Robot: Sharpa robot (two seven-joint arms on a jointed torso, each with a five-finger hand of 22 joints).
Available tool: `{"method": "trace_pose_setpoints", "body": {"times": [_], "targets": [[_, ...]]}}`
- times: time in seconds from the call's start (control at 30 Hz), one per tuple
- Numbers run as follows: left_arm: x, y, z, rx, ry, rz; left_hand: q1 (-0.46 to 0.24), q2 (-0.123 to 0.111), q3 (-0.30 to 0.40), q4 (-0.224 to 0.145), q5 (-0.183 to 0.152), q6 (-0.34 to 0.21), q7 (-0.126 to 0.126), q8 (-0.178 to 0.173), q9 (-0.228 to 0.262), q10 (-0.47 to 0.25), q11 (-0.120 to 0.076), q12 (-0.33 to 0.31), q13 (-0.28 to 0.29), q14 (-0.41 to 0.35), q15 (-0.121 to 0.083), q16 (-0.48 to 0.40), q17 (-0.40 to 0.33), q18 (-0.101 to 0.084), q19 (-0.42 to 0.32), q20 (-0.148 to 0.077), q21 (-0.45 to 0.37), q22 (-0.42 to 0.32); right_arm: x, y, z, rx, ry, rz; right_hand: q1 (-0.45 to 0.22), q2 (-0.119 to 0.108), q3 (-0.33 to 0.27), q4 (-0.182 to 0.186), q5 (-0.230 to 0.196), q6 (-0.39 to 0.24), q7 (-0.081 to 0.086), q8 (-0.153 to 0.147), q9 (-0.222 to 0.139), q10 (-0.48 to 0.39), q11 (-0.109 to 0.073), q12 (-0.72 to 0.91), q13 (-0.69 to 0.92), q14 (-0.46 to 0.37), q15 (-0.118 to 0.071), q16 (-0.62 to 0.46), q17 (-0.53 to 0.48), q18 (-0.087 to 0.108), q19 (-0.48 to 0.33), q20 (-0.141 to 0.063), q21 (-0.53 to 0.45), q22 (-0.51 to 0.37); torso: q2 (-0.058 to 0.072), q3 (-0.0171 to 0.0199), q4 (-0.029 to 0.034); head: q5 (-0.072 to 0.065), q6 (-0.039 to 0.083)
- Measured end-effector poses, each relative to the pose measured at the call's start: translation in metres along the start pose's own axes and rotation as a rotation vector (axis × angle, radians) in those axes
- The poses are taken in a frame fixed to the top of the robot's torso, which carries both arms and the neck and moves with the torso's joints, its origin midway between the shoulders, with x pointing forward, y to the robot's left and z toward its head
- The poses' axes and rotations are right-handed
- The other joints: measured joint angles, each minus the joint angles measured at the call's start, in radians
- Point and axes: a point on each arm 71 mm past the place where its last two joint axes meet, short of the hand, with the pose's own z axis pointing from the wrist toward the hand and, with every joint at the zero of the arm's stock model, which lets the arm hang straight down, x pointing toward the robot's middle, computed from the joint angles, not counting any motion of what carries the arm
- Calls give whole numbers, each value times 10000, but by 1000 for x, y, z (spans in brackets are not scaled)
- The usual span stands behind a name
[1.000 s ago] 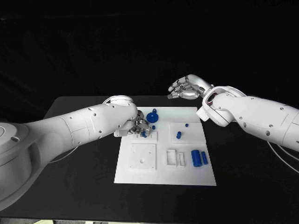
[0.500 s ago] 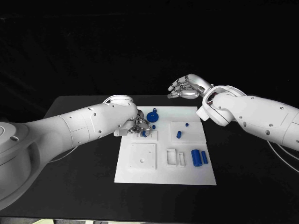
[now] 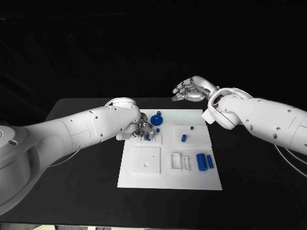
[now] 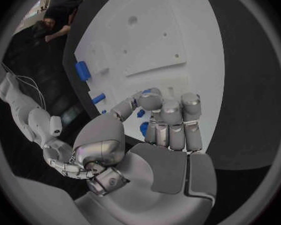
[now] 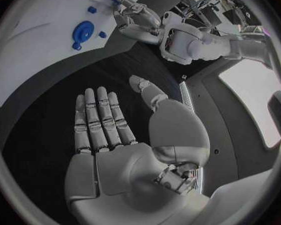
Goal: Assemble the parts on the task board
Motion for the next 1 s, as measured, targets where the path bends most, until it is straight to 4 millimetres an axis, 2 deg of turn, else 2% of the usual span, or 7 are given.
{"method": "trace_pose_setpoints", "body": {"times": [0.87,1.0], "targets": [[0,1,0,24,25,-4,0,0,0,0,0,1,1,-20,2,30,-31,76,-21,1,0,0,5,0,42,1,0,5,0,0,0,0,36,9,-41,41,0,0,0,0,0,0,-10,0,0,0,0,1,-1,0,-18,0,0,0,0,19,1,8,4,4,-31],[0,0,0,15,25,-8,0,0,0,0,0,1,1,59,-7,49,-51,104,-23,1,0,0,17,-15,75,-32,0,4,0,0,0,0,43,11,-40,41,56,0,292,0,0,0,-23,0,0,-41,0,1,-1,0,-47,0,-37,37,0,43,0,8,6,5,-35]]}}
